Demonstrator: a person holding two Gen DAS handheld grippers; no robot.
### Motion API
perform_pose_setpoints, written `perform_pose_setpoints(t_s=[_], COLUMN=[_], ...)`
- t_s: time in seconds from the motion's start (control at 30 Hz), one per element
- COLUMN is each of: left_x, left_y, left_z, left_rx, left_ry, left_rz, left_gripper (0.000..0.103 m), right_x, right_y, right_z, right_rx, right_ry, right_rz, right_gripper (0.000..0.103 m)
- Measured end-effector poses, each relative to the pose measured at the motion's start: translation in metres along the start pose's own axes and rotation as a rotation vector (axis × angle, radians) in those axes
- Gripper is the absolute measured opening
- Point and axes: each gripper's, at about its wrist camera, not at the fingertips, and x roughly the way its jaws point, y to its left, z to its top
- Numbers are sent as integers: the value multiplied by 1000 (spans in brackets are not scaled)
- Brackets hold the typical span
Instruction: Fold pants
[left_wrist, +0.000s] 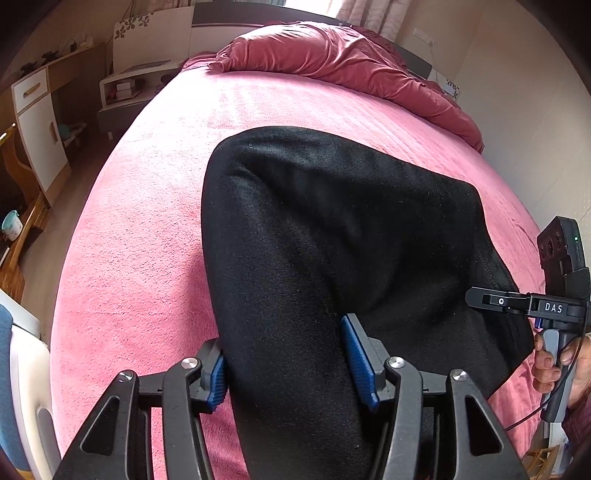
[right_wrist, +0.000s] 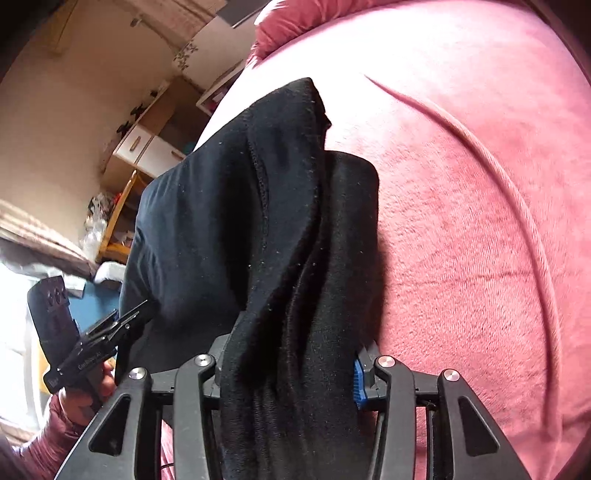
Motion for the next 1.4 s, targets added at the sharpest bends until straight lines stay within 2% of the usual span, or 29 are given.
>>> perform_pose_setpoints(t_s=[0.27, 0.37, 0.4, 0.5, 0.7, 0.77, 1.0, 1.27, 1.4], left_x=[-5, -17, -22, -43, -94, -110, -146, -146, -149], left_y=[-3, -6, -7, -12, -25, -29, -42, -47, -48], left_z=[-1, -2, -3, -7, -27, -35, -75, -137, -157], left_rx=[-24, -15, -9, 12, 45, 27, -33, -102, -133], left_ry=[0, -4, -6, -43, -135, -159, -207, -145, -128], left_rz=[30, 52, 62, 90, 117, 121, 165, 180, 188], left_gripper=[59, 59, 59, 59, 60, 60, 60, 60, 60], right_x=[0, -3, -4, -15, -54, -69, -98, -105, -105], right_y=[5, 7, 6, 9, 38, 50, 91, 118, 133], right_z=[-2, -3, -3, -6, -24, -34, -86, -150, -178], right_rx=[-2, 5, 14, 34, -33, -59, -123, -151, -187], right_ry=[-6, -10, -9, -24, -116, -156, -229, -248, -259], right_rz=[-42, -76, -89, -120, -236, -280, -353, -398, -431], right_gripper=[51, 58, 65, 66, 66, 66, 70, 74, 76])
